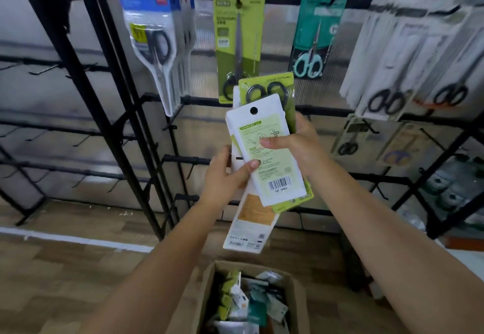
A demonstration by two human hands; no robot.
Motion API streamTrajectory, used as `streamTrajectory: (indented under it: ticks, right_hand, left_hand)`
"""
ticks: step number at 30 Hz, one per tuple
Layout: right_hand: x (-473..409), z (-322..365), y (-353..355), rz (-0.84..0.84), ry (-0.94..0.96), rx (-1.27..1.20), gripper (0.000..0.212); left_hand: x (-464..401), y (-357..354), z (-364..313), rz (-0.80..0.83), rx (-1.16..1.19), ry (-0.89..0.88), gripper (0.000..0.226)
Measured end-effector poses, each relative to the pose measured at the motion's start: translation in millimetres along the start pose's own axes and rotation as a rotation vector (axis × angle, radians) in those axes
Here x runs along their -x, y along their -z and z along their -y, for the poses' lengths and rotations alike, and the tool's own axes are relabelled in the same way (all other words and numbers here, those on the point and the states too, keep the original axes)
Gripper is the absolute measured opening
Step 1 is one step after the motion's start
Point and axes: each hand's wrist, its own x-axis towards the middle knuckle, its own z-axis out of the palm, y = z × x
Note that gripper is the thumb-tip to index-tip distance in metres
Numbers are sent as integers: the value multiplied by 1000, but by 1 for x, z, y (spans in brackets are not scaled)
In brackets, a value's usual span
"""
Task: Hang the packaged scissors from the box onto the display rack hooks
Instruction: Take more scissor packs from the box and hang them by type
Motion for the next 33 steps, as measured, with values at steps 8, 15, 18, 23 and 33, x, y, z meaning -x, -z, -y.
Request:
streamTrajectory:
  ticks: [8, 15, 18, 23, 33]
  right_hand:
    - [-13, 32, -2, -22, 67, -183, 49]
    - [-22, 45, -2, -23, 148, -280, 50]
    - [-22, 46, 2, 17, 149, -237, 50]
    - [-19, 40, 16, 93, 49, -92, 66]
    - [0, -23, 50, 354, -348, 395, 68]
  left_hand:
    - [-27, -9, -33, 217, 367, 71, 44]
    - [-35, -26, -55, 178, 372, 50, 58]
    - [-39, -24, -56, 172, 371, 36, 48]
    - [-42, -21, -55, 178, 383, 34, 50]
    - [-49, -13, -65, -62, 487, 103, 44]
